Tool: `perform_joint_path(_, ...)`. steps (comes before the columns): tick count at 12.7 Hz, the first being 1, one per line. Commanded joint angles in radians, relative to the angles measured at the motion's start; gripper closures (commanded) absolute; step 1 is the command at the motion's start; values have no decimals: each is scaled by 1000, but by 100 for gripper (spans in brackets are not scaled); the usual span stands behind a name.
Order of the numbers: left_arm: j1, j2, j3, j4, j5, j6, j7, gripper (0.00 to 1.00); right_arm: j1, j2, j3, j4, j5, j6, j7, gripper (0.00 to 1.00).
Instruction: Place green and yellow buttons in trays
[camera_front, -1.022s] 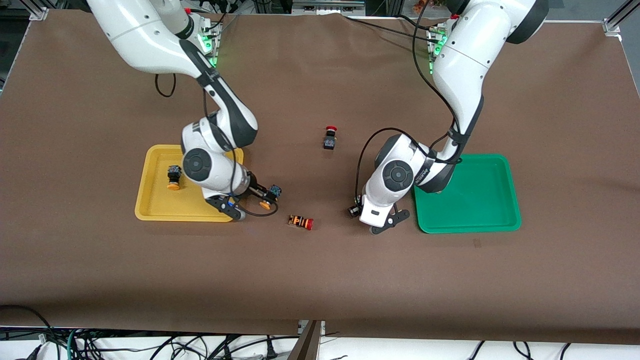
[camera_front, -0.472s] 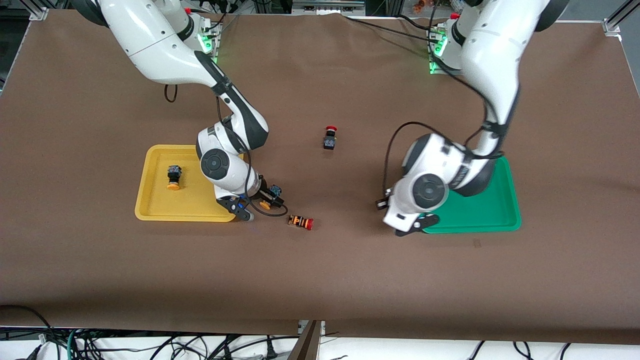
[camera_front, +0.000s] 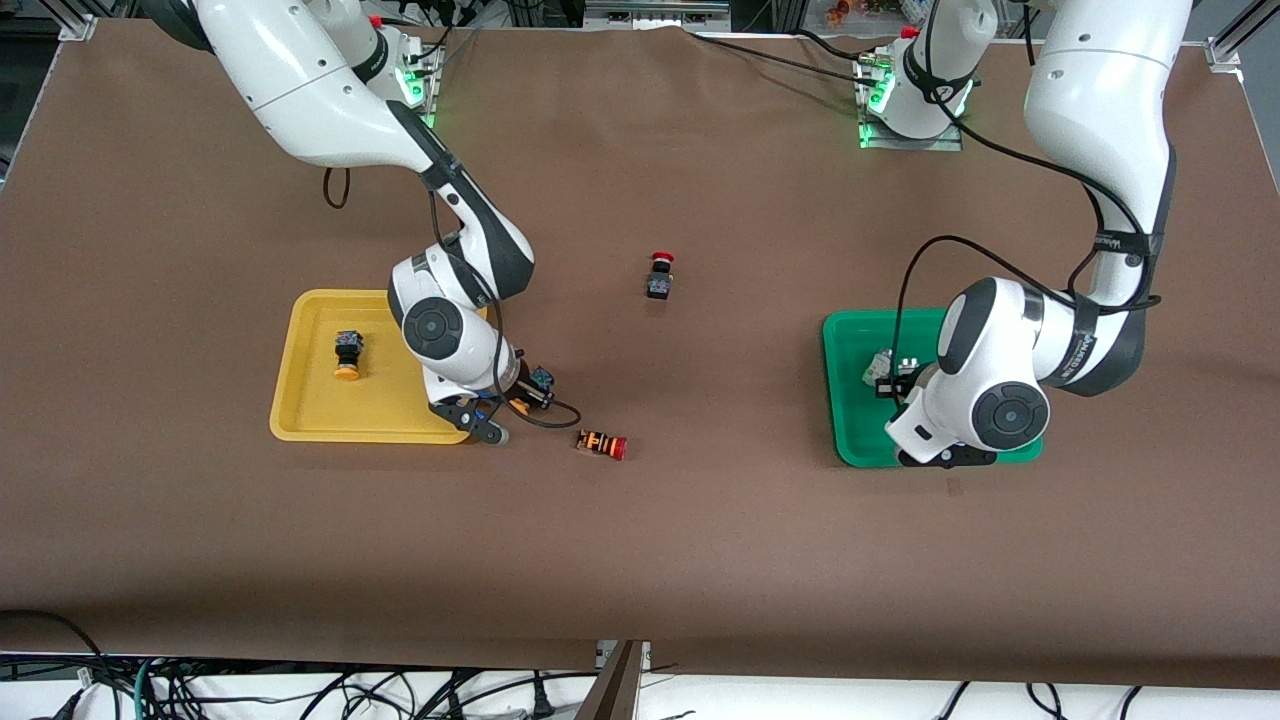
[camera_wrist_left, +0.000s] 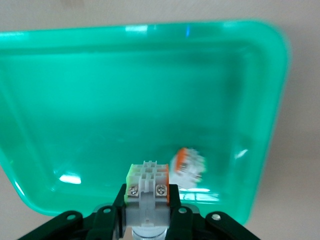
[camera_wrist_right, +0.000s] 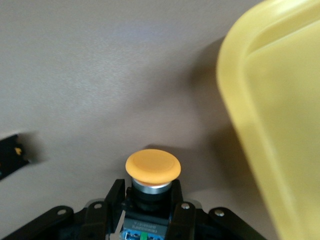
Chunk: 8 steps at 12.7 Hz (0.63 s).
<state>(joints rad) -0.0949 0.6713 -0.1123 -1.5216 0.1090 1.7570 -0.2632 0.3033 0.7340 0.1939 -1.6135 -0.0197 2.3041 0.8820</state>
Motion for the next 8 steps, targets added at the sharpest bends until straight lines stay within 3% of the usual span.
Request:
perform_joint_path(1, -12, -27, -20, -89, 38, 49, -22, 1, -62, -92, 5, 18, -6, -213, -183, 100)
perform_joint_path(3, -11, -51, -24, -88, 29, 42, -36, 0, -111, -136, -7, -26, -12, -328, -361, 100)
perform_joint_path(7, 47, -146, -24, -69, 26, -19, 42, 0, -144, -191, -79, -231, -20, -243, -552, 100)
perform_joint_path(8, 76, -177, -27, -66, 20, -17, 48, 0, -147, -191, -80, -262, -20, -198, -554, 64)
